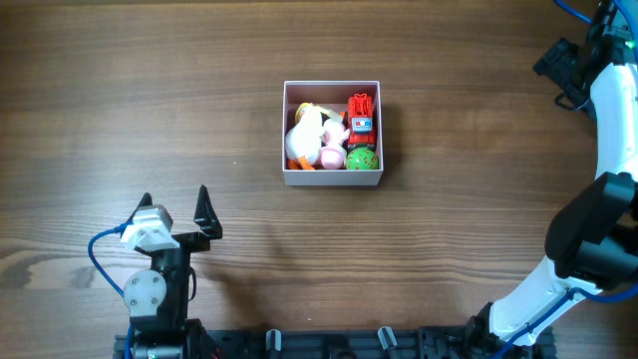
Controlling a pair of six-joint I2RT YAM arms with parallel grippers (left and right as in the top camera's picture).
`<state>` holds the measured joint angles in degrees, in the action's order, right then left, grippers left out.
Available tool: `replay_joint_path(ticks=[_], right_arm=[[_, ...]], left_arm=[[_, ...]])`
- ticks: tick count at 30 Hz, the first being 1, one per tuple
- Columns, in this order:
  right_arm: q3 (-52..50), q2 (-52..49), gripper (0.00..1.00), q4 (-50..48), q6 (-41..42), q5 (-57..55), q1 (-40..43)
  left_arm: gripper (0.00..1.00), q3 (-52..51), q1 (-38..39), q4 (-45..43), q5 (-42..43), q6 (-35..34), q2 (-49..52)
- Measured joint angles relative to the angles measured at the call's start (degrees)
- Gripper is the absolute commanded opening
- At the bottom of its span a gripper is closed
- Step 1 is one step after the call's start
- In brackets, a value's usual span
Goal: Pack container
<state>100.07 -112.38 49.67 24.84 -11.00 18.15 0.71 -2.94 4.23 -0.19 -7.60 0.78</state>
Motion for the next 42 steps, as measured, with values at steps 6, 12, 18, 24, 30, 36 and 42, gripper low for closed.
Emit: replay_joint_path(ticks=[6, 12, 18, 24, 30, 36, 42], right_arm=[[0.0, 0.0, 1.00, 0.7, 0.0, 0.0, -0.2], [-0.3, 1.0, 1.00, -0.2, -2.3, -1.9, -2.0], [-0.5, 9.4, 1.00, -4.2, -8.0, -2.4, -6.0], [-0.5, 24.1, 1.00, -8.9, -10.0, -2.5, -8.3], [-0.7, 34.2, 1.00, -9.8, -13.1, -2.5, -9.0], [-9.3, 45.4, 1.00, -17.5, -26.5, 1.8, -9.0], [-31.1, 59.6, 1.00, -33.9, -32.7, 9.6, -9.0]], left_arm=[[1.00, 0.0, 0.0, 0.0, 0.0, 0.0, 0.0], [1.00, 0.0, 0.0, 0.0, 0.0, 0.0, 0.0], [1.00, 0.0, 0.0, 0.0, 0.0, 0.0, 0.0], [1.00, 0.0, 0.0, 0.0, 0.0, 0.0, 0.0], [1.00, 0.0, 0.0, 0.0, 0.0, 0.0, 0.0], [1.00, 0.0, 0.0, 0.0, 0.0, 0.0, 0.0], [1.00, 0.0, 0.0, 0.0, 0.0, 0.0, 0.0]])
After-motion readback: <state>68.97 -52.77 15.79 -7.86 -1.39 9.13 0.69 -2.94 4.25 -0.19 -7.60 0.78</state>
